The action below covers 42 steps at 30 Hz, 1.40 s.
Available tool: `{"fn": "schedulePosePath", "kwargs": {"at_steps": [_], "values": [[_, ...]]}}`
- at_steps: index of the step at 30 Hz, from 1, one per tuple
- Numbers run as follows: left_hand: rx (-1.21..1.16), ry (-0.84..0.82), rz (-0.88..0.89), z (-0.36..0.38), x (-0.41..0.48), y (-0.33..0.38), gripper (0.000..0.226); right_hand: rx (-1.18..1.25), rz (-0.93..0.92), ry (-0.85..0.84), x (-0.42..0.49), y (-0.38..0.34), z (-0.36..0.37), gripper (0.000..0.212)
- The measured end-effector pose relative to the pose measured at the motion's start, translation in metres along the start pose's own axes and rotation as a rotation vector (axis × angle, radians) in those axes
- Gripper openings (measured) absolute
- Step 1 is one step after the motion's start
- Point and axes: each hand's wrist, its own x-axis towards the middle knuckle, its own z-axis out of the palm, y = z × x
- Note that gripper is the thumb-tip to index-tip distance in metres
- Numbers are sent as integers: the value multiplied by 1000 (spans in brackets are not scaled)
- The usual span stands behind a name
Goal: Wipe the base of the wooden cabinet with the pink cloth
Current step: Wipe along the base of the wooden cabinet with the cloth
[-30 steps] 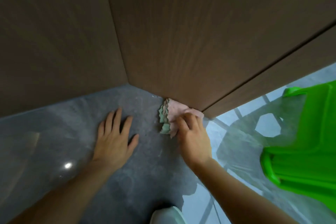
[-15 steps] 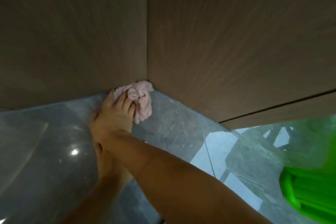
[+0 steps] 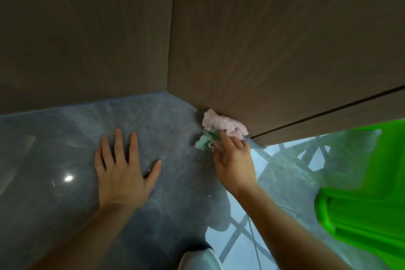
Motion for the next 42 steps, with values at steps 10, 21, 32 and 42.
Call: {"fn": "schedulePosePath", "kwargs": {"at_steps": [10,21,32,42], "values": [[21,72,-6,4,-2,0,93,198,171,-84,31,-51,23,76],[19,79,-15,5,-2,0,92,-169,-221,-263,73,-62,36,60],[26,119,5,5,-2,0,89,-78,283,-93,-18,19,21,63],[-24,70,-20,-3,-3,2,90,-267,-495,-346,105,-161,62,57]]}}
